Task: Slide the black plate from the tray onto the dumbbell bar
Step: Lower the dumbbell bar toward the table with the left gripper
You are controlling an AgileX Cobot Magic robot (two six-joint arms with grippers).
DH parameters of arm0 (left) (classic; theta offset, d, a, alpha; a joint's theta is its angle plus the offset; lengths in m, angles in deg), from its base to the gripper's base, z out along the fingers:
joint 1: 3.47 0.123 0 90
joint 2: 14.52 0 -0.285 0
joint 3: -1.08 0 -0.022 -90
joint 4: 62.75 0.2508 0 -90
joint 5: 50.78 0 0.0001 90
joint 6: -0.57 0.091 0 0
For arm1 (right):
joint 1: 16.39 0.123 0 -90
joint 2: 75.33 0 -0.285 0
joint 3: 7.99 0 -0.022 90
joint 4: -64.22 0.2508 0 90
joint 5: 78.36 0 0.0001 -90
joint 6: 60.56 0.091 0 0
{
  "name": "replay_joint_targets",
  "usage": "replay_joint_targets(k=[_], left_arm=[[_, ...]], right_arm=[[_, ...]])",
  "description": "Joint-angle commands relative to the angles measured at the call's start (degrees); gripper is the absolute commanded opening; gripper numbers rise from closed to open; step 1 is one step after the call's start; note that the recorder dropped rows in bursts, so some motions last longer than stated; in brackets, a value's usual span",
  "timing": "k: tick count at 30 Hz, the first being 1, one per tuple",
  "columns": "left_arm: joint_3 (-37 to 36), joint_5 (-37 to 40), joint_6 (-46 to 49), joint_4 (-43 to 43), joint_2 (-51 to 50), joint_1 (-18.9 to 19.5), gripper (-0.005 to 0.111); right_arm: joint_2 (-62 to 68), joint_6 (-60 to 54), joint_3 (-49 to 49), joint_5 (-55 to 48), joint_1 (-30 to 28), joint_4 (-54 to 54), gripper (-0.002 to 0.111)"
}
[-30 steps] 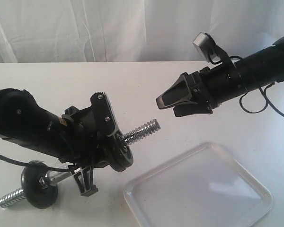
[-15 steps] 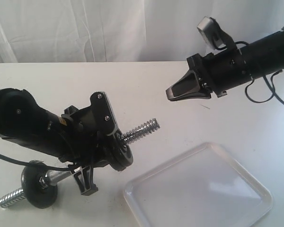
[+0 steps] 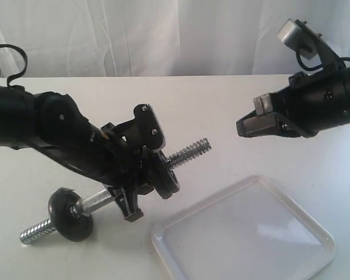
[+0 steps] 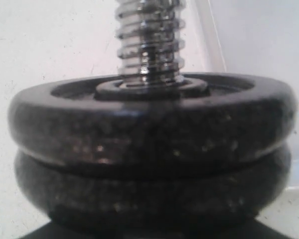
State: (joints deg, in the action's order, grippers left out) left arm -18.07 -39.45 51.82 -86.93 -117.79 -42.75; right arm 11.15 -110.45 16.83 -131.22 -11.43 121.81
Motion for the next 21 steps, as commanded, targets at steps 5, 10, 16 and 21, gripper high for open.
replay_joint_targets(k=[5, 10, 16, 21], left_arm=[[9.37, -24.76, -1.64, -3.85, -3.79, -0.14, 0.000], [12.92, -24.51, -3.00, -3.85, -7.14, -0.14, 0.000], [16.16, -23.27, -3.93, -3.85, -9.86, -0.32, 0.000], [18.45, -23.52, -4.66, -3.85, -11.28, -1.67, 0.000]], right_arm=[[-9.66, 0.24, 9.17, 4.69, -0.49, -0.23, 0.000], [-15.95, 2.70, 12.68, 9.42, -0.49, -2.72, 0.000], [-21.85, 6.08, 14.95, 9.96, -0.49, -5.70, 0.000], [-24.50, 9.30, 15.84, 11.28, -0.49, -7.34, 0.000]])
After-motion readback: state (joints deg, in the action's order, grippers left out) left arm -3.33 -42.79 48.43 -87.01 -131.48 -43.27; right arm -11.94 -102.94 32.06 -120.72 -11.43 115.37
